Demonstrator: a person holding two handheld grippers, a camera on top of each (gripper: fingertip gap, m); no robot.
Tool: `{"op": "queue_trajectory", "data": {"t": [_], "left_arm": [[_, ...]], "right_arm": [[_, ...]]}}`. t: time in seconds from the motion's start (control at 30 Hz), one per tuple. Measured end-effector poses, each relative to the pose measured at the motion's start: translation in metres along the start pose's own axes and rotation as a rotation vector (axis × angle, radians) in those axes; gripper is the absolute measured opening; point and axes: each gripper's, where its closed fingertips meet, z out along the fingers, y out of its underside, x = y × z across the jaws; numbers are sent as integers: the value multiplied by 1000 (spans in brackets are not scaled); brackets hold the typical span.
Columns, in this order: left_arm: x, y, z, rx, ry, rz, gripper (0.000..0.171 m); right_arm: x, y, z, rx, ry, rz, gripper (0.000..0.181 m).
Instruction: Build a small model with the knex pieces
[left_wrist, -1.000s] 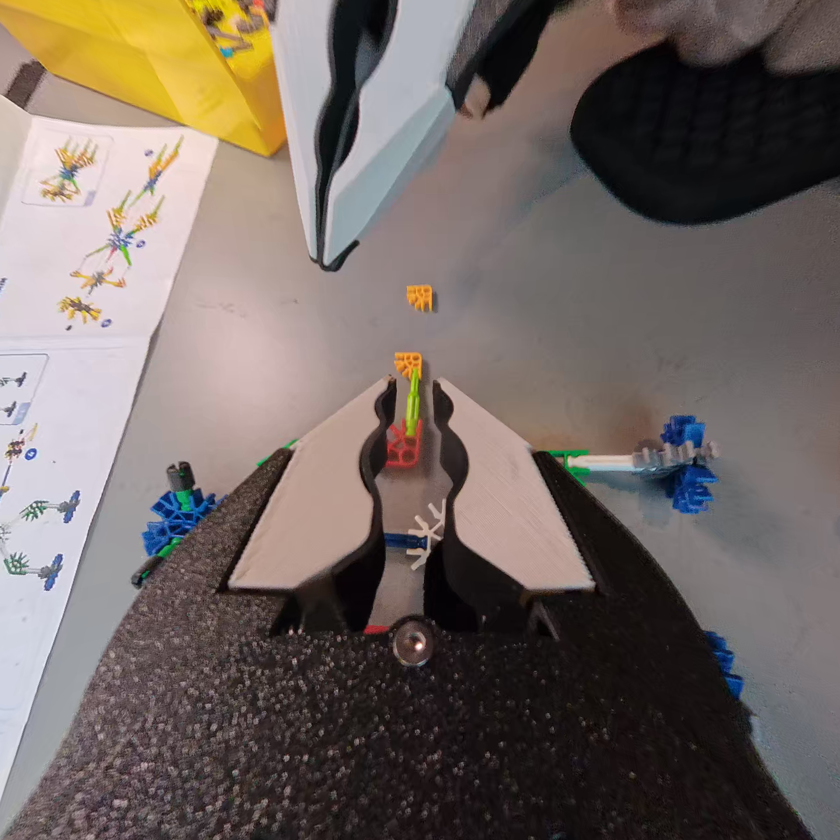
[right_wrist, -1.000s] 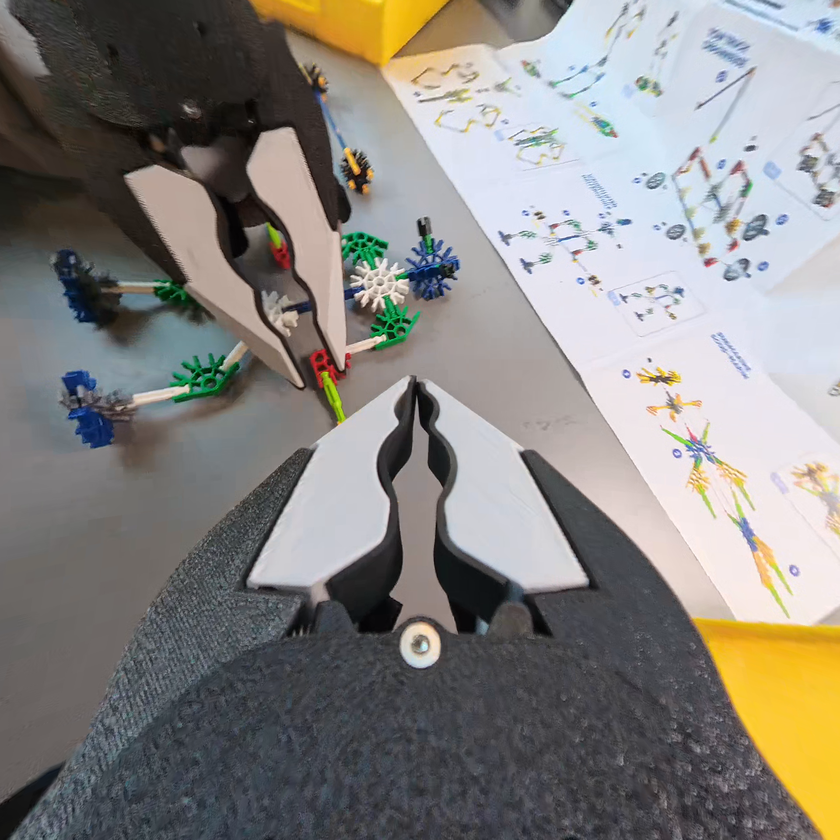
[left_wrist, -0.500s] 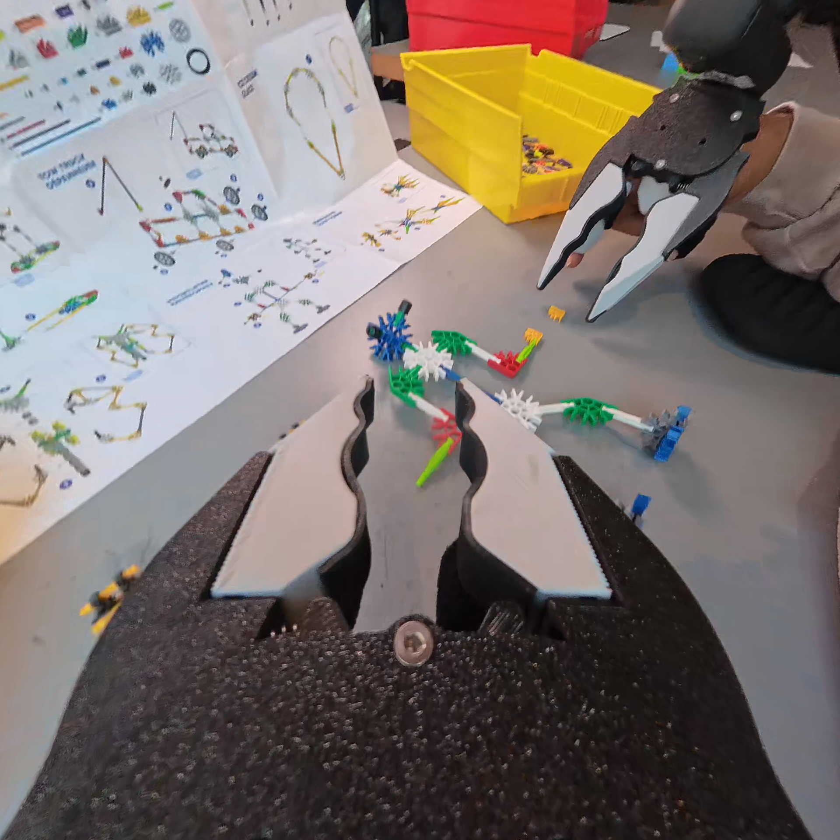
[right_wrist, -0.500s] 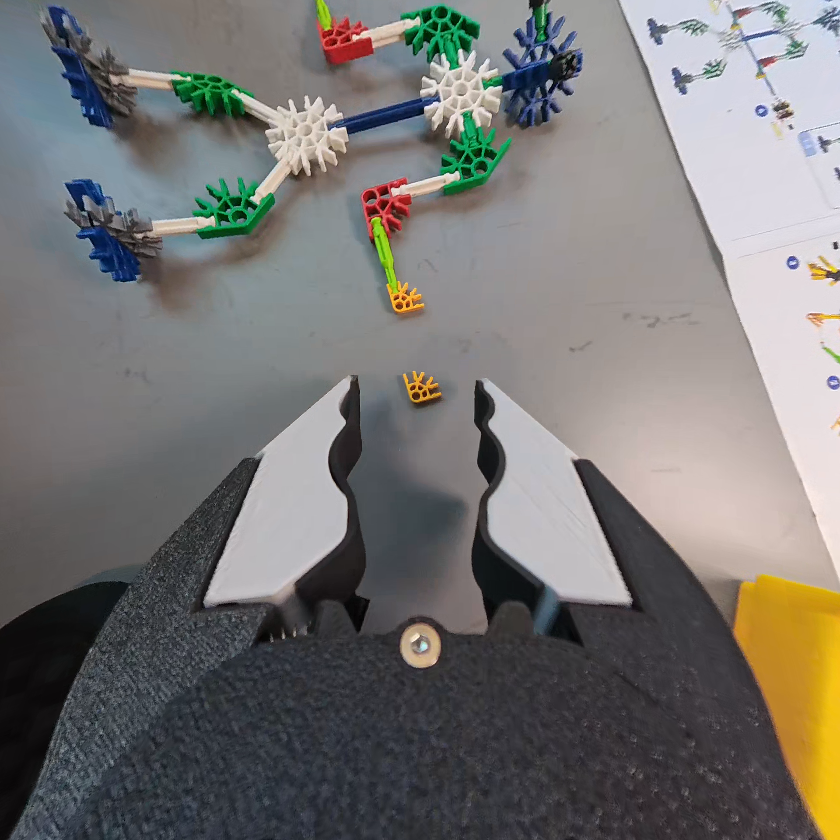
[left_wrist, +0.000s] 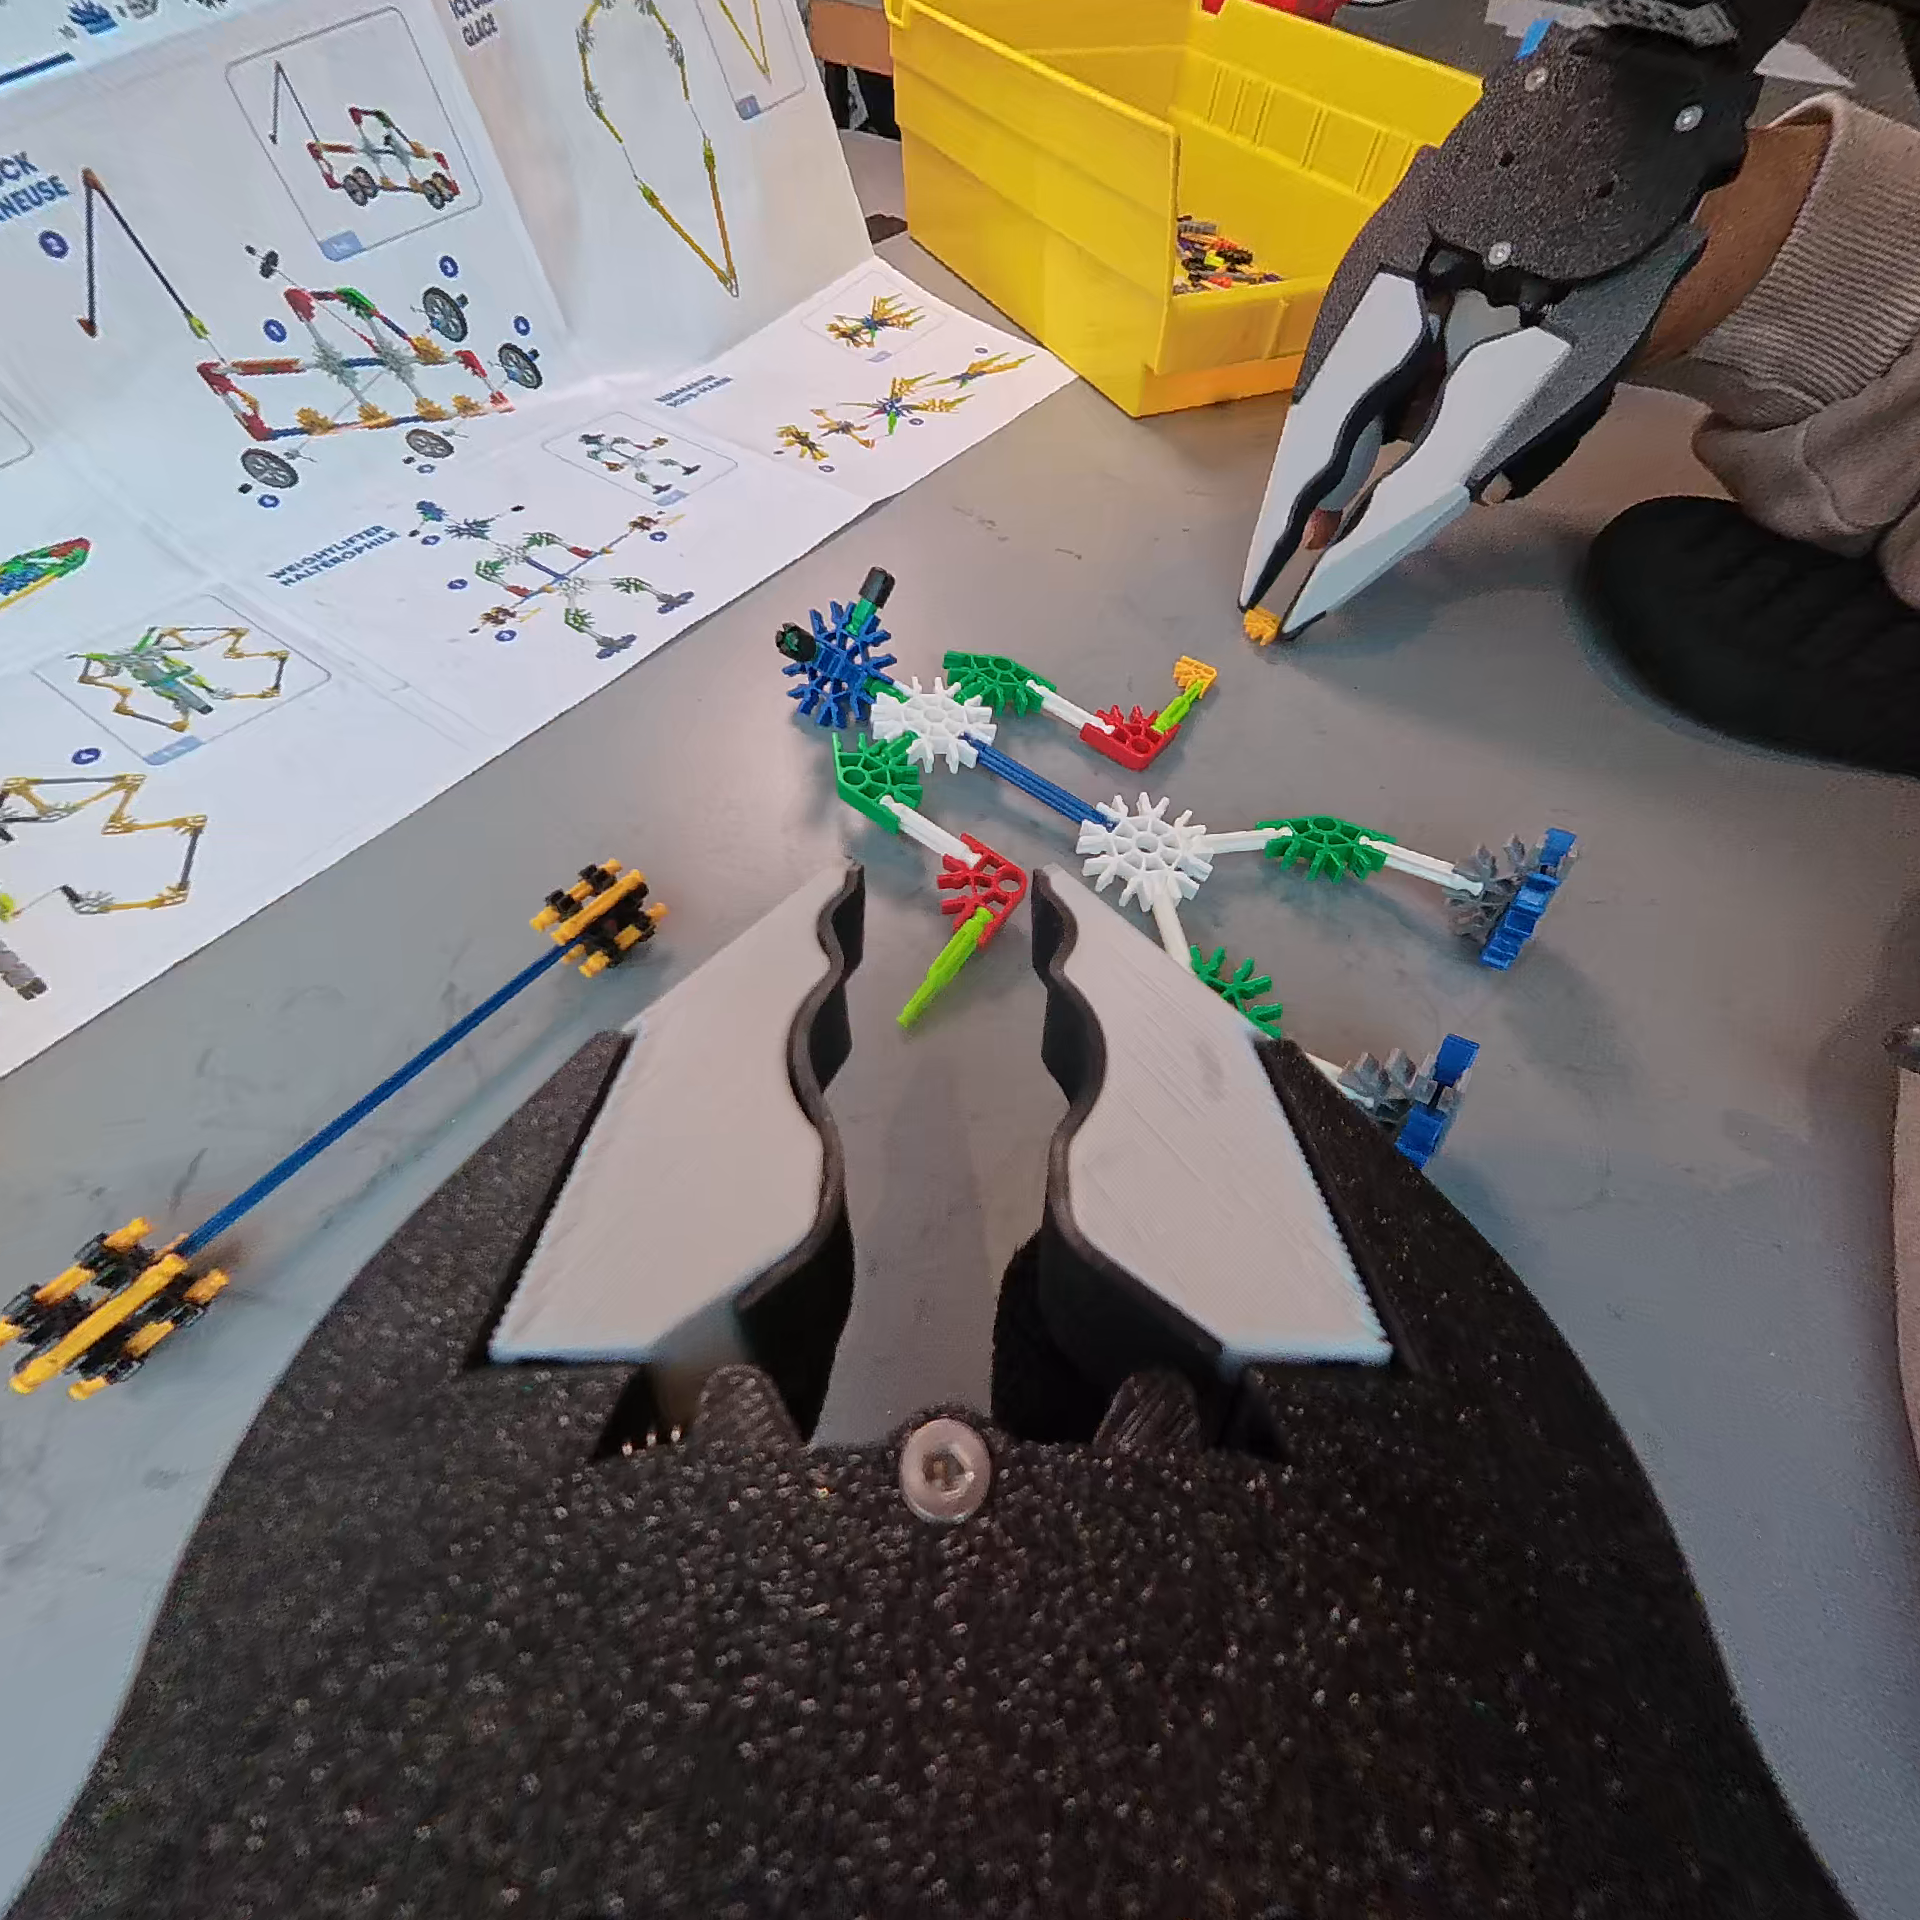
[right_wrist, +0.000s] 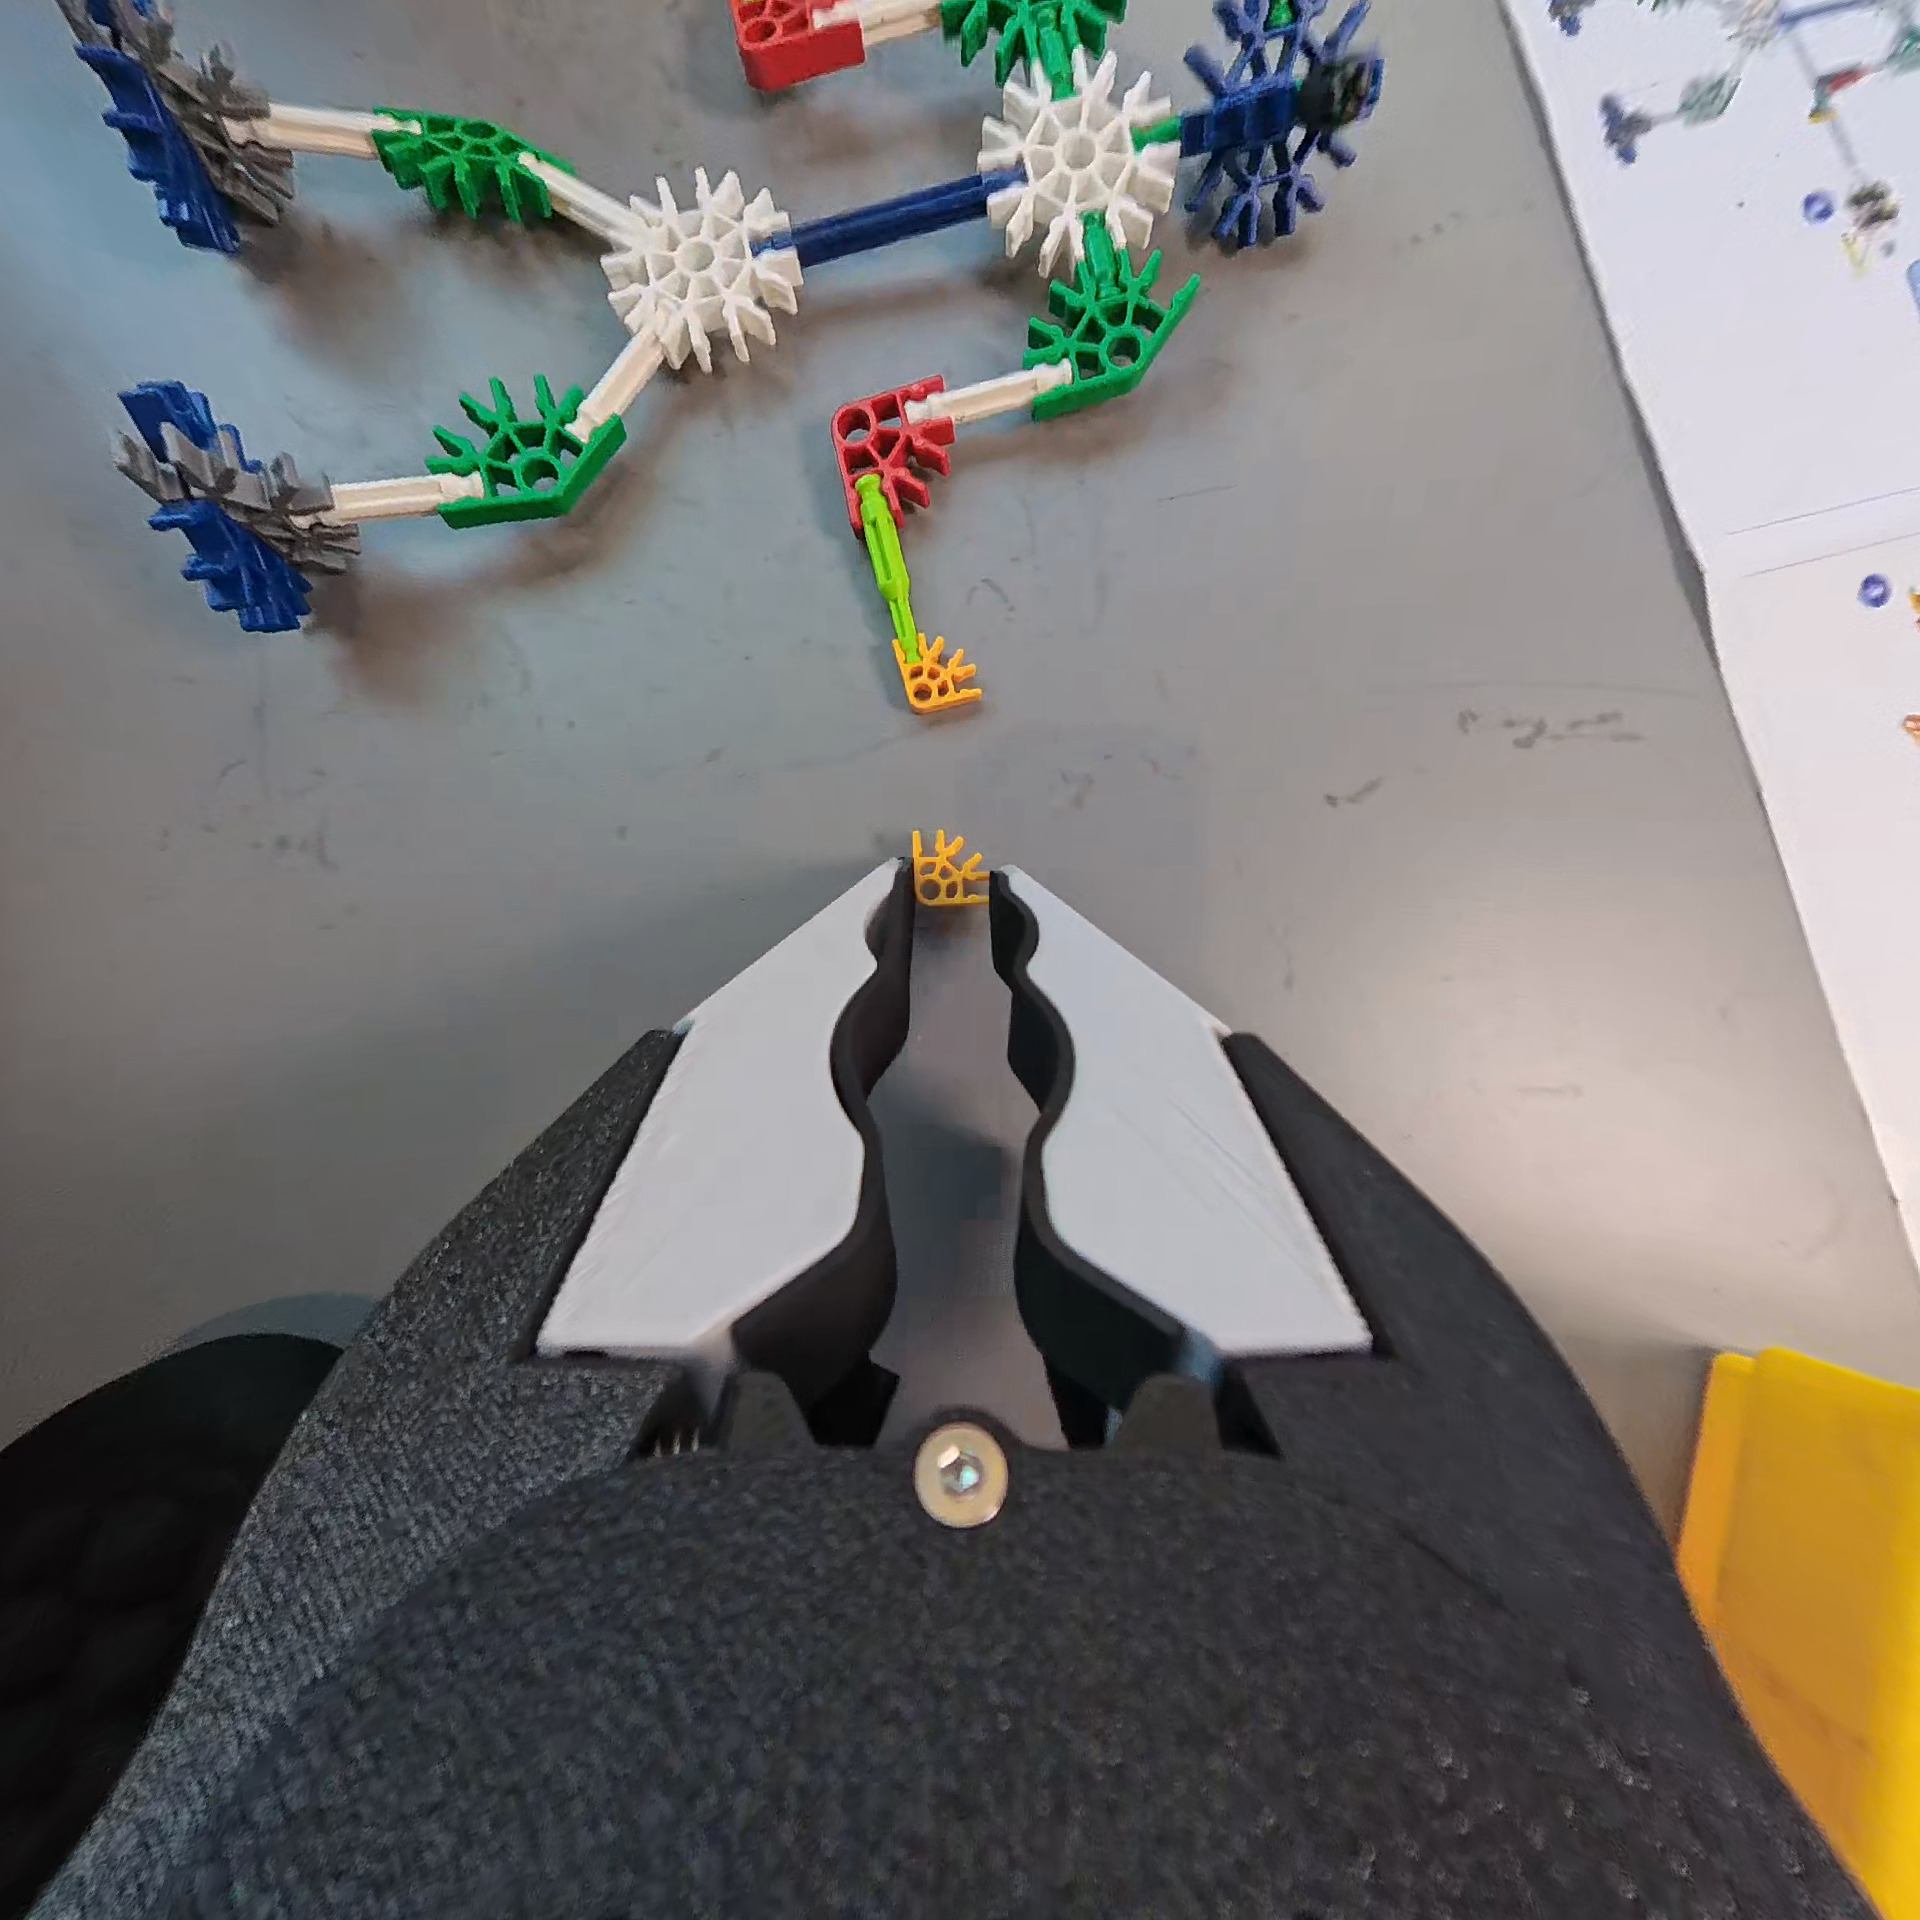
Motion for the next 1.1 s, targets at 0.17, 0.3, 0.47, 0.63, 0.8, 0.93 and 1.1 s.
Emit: {"op": "queue_trajectory", "data": {"t": [0.17, 0.3, 0.47, 0.63, 0.8, 0.93, 1.1], "left_arm": [[26, -17, 6, 61, 133, -76, 28], [52, -44, 14, 147, 335, -259, 28], [47, -49, 18, 151, 381, -361, 17], [36, -39, 14, 131, 343, -386, 6], [28, -32, 9, 100, 377, -443, 4], [20, -24, 4, 47, 378, -420, 3], [1, -7, 1, -54, 336, -383, 3]], "right_arm": [[-9, -88, -26, 384, 48, -87, 13], [-38, -146, -20, 588, 34, -163, 13], [-54, -169, 13, 557, 95, -271, 13], [-54, -175, 24, 542, 117, -311, 13], [-55, -179, 35, 517, 130, -341, 13], [-56, -183, 49, 486, 111, -313, 13], [-50, -188, 76, 388, 109, -253, 13]]}}
